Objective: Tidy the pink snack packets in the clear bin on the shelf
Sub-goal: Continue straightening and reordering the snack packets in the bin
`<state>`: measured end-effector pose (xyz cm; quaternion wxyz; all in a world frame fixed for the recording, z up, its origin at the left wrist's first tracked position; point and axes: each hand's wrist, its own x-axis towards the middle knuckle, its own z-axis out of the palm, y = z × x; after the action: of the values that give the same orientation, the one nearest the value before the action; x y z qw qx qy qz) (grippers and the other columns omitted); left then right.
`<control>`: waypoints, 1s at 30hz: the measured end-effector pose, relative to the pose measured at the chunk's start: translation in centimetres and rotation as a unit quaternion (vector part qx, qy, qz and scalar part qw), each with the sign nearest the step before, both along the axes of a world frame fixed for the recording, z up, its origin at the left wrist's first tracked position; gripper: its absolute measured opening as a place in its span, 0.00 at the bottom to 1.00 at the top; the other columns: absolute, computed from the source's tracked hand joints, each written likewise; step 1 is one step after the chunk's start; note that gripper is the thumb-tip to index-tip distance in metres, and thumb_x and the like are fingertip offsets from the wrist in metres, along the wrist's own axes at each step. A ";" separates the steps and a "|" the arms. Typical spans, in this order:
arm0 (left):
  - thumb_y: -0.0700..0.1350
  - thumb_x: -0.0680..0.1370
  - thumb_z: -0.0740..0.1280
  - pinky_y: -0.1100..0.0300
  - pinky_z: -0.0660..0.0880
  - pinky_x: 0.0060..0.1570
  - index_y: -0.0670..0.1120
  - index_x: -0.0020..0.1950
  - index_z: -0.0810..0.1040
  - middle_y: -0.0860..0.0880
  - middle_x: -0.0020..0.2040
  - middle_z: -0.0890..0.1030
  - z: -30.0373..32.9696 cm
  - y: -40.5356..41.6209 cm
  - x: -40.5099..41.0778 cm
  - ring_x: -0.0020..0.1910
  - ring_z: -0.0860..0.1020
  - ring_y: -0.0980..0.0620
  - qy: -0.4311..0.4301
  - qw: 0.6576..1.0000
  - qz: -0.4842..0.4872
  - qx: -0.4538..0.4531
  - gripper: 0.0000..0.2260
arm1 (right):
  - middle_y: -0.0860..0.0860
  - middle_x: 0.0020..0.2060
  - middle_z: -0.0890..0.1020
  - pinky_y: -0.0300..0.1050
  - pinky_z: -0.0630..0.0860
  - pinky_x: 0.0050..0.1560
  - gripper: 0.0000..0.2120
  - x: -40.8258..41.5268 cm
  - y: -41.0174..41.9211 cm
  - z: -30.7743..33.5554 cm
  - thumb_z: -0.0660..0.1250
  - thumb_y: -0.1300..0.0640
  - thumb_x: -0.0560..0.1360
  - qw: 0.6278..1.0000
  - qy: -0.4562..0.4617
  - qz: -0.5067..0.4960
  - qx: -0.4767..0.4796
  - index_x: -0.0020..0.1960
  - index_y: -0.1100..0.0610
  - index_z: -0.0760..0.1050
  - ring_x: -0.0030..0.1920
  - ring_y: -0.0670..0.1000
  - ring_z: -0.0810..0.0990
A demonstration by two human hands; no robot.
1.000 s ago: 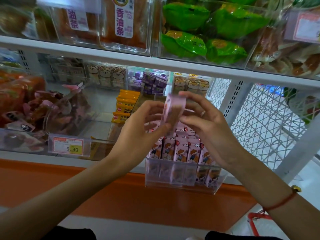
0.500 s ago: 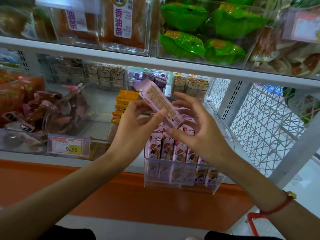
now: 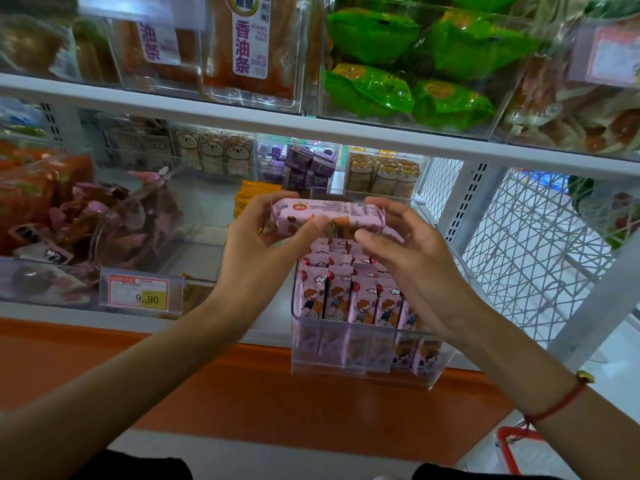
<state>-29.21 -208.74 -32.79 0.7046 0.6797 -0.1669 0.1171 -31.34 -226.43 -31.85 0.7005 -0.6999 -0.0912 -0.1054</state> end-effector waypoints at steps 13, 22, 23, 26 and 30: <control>0.41 0.77 0.66 0.72 0.75 0.42 0.43 0.53 0.77 0.56 0.47 0.83 1.1 0.6 1.1 0.46 0.82 0.62 -0.100 0.994 0.030 0.028 0.06 | 0.44 0.55 0.79 0.34 0.75 0.49 0.20 1.9 -0.9 -0.5 0.68 0.51 0.75 0.983 -0.016 -0.111 -0.146 0.66 0.50 0.70 0.53 0.42 0.79; 0.43 0.77 0.67 0.66 0.78 0.46 0.46 0.58 0.77 0.55 0.49 0.82 1.4 0.5 6.7 0.46 0.81 0.60 -0.121 0.969 0.044 0.209 0.10 | 0.54 0.69 0.70 0.50 0.64 0.66 0.19 7.9 -1.7 -1.7 0.57 0.53 0.80 0.787 -0.062 -0.094 -0.607 0.71 0.53 0.67 0.69 0.55 0.66; 0.43 0.77 0.67 0.62 0.79 0.48 0.46 0.60 0.77 0.54 0.49 0.82 1.4 0.2 7.4 0.47 0.81 0.59 -0.119 0.965 0.040 0.231 0.11 | 0.54 0.72 0.66 0.52 0.60 0.69 0.21 8.3 -1.7 -1.9 0.55 0.51 0.81 0.757 -0.048 -0.077 -0.647 0.73 0.52 0.63 0.71 0.55 0.62; 0.46 0.77 0.68 0.58 0.79 0.49 0.47 0.64 0.75 0.53 0.51 0.82 1.7 -0.6 9.4 0.47 0.80 0.57 -0.139 0.944 0.060 0.292 0.16 | 0.52 0.76 0.58 0.53 0.54 0.72 0.23 8.8 -2.1 -2.4 0.49 0.46 0.82 0.724 0.015 -0.018 -0.689 0.76 0.49 0.57 0.74 0.55 0.57; 0.48 0.75 0.70 0.69 0.74 0.41 0.49 0.63 0.71 0.59 0.48 0.76 2.4 -1.7 11.5 0.43 0.76 0.64 -0.154 0.922 0.042 0.352 0.18 | 0.52 0.75 0.60 0.54 0.57 0.72 0.23 8.7 -2.5 -2.6 0.49 0.44 0.81 0.754 0.028 -0.001 -0.656 0.74 0.48 0.59 0.73 0.55 0.59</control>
<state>-17.73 -210.45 -30.40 0.3796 0.8639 -0.2753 0.1840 -22.68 -228.88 -34.43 0.0719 -0.9904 -0.1179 -0.0010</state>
